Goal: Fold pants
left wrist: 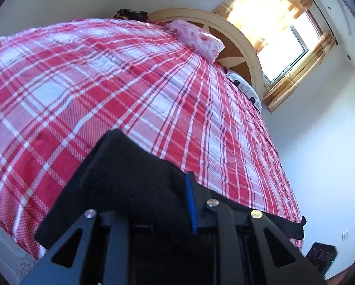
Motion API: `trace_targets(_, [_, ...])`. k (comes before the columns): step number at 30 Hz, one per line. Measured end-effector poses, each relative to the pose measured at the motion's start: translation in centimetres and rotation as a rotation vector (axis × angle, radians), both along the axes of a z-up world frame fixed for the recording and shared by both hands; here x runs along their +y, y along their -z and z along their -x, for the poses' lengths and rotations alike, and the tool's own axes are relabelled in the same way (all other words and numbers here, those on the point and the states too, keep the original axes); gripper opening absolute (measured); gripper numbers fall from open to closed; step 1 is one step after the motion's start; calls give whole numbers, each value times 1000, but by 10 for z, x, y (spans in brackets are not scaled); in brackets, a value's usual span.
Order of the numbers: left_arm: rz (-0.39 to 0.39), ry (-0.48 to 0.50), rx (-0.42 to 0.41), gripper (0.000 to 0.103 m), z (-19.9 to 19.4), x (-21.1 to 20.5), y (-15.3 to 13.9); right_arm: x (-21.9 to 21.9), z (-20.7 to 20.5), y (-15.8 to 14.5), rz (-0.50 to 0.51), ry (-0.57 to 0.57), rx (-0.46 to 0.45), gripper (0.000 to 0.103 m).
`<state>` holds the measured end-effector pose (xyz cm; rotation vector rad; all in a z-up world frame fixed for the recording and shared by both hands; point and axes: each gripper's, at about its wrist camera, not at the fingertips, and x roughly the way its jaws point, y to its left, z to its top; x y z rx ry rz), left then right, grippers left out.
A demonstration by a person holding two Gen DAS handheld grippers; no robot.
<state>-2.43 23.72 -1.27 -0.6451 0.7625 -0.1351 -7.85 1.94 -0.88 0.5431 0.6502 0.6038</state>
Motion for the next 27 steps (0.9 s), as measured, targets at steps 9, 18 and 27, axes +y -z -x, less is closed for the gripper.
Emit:
trace_targets(9, [-7, -8, -49, 22, 6, 4, -23, -67, -8, 47, -188, 163, 192, 72])
trace_targets(18, [-26, -27, -20, 22, 7, 10, -15, -109, -39, 44, -252, 306, 183, 4])
trace_targets(27, [-162, -27, 34, 22, 34, 25, -3, -74, 24, -5, -1, 198, 10, 4])
